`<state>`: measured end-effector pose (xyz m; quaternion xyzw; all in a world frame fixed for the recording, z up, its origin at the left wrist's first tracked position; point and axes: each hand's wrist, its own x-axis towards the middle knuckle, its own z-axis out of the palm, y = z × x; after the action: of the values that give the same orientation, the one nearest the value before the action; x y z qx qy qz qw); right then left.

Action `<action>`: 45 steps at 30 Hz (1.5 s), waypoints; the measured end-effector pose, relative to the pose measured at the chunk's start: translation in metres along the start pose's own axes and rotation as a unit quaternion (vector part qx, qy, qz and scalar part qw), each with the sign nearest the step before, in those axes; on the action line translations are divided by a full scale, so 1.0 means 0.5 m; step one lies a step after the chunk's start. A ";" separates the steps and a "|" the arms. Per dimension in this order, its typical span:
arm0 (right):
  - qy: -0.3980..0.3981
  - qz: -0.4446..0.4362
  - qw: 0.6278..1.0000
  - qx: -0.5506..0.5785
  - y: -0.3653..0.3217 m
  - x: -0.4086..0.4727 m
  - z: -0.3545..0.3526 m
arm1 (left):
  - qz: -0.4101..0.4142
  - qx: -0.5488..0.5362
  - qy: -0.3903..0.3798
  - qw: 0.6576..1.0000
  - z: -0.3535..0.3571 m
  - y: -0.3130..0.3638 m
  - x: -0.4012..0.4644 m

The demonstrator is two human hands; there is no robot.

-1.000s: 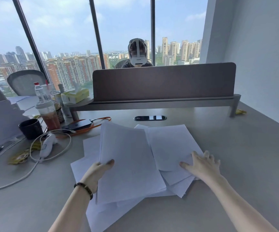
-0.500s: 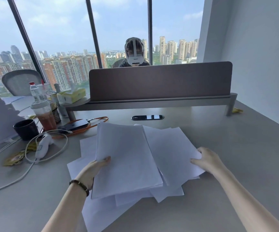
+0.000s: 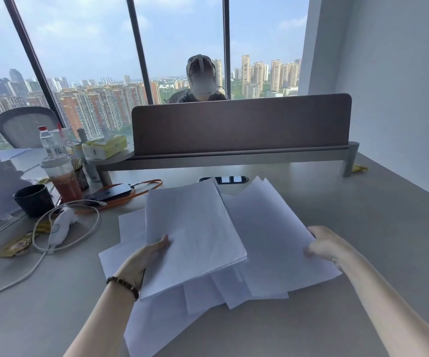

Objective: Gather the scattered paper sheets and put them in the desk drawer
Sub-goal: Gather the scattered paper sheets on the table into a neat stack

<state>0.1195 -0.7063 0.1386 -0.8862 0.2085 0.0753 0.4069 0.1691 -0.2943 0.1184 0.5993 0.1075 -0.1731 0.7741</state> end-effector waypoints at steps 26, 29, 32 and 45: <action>0.098 -0.092 0.973 -0.187 -0.036 -0.022 0.102 | 0.036 0.107 0.059 0.992 0.010 0.011 -0.030; 0.090 -0.086 0.981 -0.152 -0.045 -0.019 0.104 | 0.044 0.145 0.059 0.987 0.011 -0.005 -0.037; 0.062 -0.066 0.993 -0.080 -0.057 -0.013 0.099 | 0.048 0.185 0.053 0.980 0.016 -0.017 -0.029; 0.067 -0.037 0.993 0.090 -0.023 0.010 0.086 | 0.037 0.194 -0.010 0.980 0.051 -0.015 0.006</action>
<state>0.1304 -0.6688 0.1170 -0.8563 0.2083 -0.0185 0.4722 0.1678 -0.3210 0.1173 0.7398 0.0421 -0.1676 0.6502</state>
